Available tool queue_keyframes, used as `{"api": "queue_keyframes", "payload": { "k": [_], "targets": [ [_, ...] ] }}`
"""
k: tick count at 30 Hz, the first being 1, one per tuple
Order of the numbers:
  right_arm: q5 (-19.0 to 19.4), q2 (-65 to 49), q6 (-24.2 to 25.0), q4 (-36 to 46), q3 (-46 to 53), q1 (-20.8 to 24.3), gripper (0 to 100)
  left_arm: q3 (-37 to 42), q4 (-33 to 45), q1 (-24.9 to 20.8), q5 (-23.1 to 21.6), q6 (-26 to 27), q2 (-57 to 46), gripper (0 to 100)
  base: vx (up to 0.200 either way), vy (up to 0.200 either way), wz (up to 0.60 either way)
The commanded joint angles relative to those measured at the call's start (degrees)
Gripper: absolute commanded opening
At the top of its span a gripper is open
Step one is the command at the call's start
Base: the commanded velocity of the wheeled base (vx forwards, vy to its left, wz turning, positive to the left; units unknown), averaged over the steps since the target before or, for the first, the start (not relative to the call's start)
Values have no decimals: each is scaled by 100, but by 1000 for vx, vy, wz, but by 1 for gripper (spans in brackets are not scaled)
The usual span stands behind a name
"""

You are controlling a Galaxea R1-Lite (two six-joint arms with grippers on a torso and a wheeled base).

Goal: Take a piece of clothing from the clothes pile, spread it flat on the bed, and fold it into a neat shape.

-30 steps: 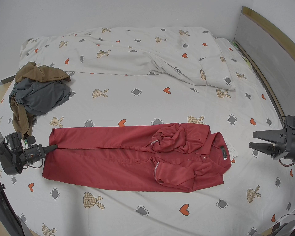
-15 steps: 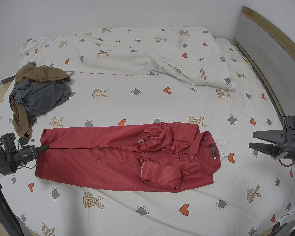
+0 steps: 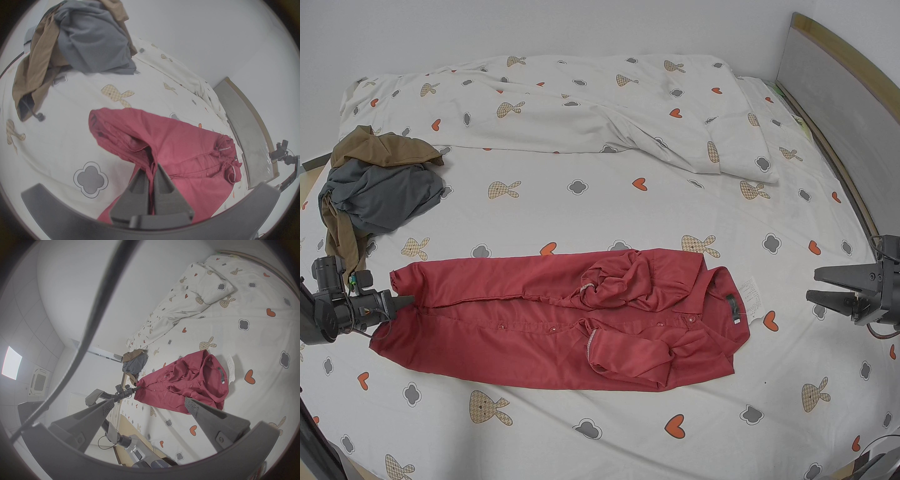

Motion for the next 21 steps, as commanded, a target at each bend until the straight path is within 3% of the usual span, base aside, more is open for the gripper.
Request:
{"api": "queue_keyframes", "payload": {
  "k": [1,2,3,5,8,11,12,15,21],
  "targets": [
    [2,1,-1,-1,-2,2,100,-93,164,-234,237,3,-524,0,0,0,0],
    [2,1,-1,-1,-2,2,100,-110,226,-428,914,30,-595,0,0,0,0],
    [2,1,-1,-1,-2,2,100,-93,226,-515,1248,56,-612,0,0,0,0],
    [2,1,-1,-1,-2,2,100,-75,226,-612,1591,126,-639,0,0,0,0],
    [2,1,-1,-1,-2,2,100,13,235,-814,2549,293,-744,0,0,0,0],
    [-7,1,-1,-1,-2,2,100,22,235,-929,2944,320,-779,0,0,0,0],
    [2,1,-1,-1,-2,2,100,13,226,-1025,3366,329,-806,0,0,0,0],
    [2,1,-1,-1,-2,2,100,-5,226,-1166,3718,337,-806,0,0,0,0],
    [2,1,-1,-1,-2,2,100,48,261,-1306,3727,320,-867,0,0,0,0]
  ]
}}
